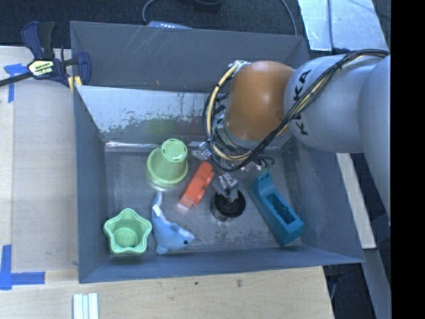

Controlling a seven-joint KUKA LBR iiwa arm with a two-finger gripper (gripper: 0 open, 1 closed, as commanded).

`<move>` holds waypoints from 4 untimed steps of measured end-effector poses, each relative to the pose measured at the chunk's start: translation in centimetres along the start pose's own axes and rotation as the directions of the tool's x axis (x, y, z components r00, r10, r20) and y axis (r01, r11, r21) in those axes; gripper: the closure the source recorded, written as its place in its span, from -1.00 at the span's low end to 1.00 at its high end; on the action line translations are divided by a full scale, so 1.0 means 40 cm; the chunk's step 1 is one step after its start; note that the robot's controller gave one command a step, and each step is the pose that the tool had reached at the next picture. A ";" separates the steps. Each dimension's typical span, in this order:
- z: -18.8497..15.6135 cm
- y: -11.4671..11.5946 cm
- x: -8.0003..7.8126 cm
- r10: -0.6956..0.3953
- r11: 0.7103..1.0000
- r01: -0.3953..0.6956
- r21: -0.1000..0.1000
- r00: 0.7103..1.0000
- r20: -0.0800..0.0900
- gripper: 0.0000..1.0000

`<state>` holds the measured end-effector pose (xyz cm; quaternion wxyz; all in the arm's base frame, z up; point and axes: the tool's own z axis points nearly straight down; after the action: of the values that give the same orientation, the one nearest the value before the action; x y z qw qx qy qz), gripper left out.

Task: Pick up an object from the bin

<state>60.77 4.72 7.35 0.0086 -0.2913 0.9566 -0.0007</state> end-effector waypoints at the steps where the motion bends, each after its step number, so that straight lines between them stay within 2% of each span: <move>1: -0.007 0.010 -0.044 -0.241 0.971 0.241 0.006 0.971 0.002 1.00; 2: -0.008 0.009 -0.045 -0.240 0.971 0.240 0.007 0.971 0.002 1.00; 3: -0.104 0.021 -0.034 -0.255 0.967 0.255 0.001 0.967 0.001 1.00; 4: -0.172 0.050 -0.090 -0.246 0.969 0.246 0.015 0.969 0.013 1.00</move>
Offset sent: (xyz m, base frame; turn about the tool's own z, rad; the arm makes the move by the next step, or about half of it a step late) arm 0.0000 0.0000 0.0000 0.0000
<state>62.54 8.36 14.30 0.0172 -0.4078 0.9129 -0.0060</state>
